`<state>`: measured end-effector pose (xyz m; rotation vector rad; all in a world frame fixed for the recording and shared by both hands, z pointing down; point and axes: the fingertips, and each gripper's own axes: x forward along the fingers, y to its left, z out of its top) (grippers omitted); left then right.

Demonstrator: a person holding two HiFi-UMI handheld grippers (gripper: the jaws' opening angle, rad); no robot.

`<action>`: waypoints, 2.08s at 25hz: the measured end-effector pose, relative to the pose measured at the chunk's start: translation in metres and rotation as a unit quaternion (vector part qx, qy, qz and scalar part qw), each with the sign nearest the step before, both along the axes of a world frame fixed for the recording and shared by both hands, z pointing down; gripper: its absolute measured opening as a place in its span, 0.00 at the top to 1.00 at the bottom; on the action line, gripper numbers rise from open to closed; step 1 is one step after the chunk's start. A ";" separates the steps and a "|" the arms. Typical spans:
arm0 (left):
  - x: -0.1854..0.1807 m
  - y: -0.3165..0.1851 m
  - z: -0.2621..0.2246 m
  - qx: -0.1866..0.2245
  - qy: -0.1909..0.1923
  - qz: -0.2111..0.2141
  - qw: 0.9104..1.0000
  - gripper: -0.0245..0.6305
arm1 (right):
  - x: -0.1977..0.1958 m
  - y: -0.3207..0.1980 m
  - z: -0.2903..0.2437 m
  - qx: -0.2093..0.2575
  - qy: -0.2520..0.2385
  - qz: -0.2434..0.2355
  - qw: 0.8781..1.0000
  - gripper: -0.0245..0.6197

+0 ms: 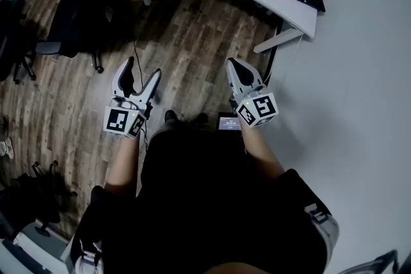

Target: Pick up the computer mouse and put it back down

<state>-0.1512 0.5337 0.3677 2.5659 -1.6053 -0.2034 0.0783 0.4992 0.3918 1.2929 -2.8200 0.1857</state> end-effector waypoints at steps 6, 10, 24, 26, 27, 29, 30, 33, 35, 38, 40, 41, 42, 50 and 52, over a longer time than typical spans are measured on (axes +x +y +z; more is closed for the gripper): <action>0.027 0.019 -0.006 -0.009 0.024 -0.006 1.000 0.46 | 0.019 0.022 -0.040 0.063 0.019 -0.036 0.997 0.96; 0.055 0.030 -0.009 -0.011 0.015 -0.001 1.000 0.46 | 0.063 0.037 -0.033 0.060 -0.010 -0.017 0.998 0.96; 0.130 0.017 -0.020 -0.001 -0.005 0.003 1.000 0.46 | 0.161 0.032 -0.024 0.050 -0.053 0.034 0.997 0.96; 0.138 0.015 -0.020 -0.004 -0.002 -0.002 1.000 0.46 | 0.167 0.031 -0.025 0.055 -0.052 0.031 0.997 0.96; 0.140 0.015 -0.018 -0.005 0.000 -0.005 1.000 0.46 | 0.170 0.030 -0.023 0.055 -0.051 0.027 0.997 0.96; 0.147 0.018 -0.012 -0.010 0.001 -0.008 1.000 0.46 | 0.175 0.028 -0.016 0.048 -0.050 0.022 0.997 0.96; 0.151 0.021 -0.009 -0.012 -0.001 -0.008 1.000 0.46 | 0.178 0.028 -0.013 0.044 -0.051 0.021 0.998 0.96; 0.157 0.024 -0.002 -0.020 -0.005 -0.012 1.000 0.46 | 0.181 0.025 -0.005 0.035 -0.053 0.015 0.998 0.96; 0.156 0.023 0.001 -0.027 -0.003 -0.018 0.999 0.46 | 0.181 0.021 -0.002 0.031 -0.053 0.010 0.998 0.96; 0.158 0.018 0.002 -0.021 -0.011 -0.018 1.000 0.46 | 0.179 0.015 -0.003 0.034 -0.050 0.003 0.998 0.96; 0.160 0.011 -0.001 -0.017 -0.006 -0.020 1.000 0.46 | 0.180 0.010 -0.006 0.039 -0.048 -0.001 0.998 0.96; 0.162 0.007 -0.003 -0.016 -0.003 -0.020 1.000 0.46 | 0.181 0.007 -0.007 0.041 -0.047 -0.001 0.998 0.96; 0.163 0.003 -0.004 -0.013 -0.003 -0.021 1.000 0.46 | 0.182 0.005 -0.008 0.043 -0.046 -0.001 0.998 0.96; 0.156 -0.028 0.001 -0.005 0.000 -0.023 1.000 0.46 | 0.184 -0.021 -0.003 0.039 -0.033 0.005 0.999 0.96; 0.152 -0.040 0.006 -0.007 0.003 -0.024 1.000 0.46 | 0.183 -0.032 -0.002 0.039 -0.030 0.007 0.999 0.96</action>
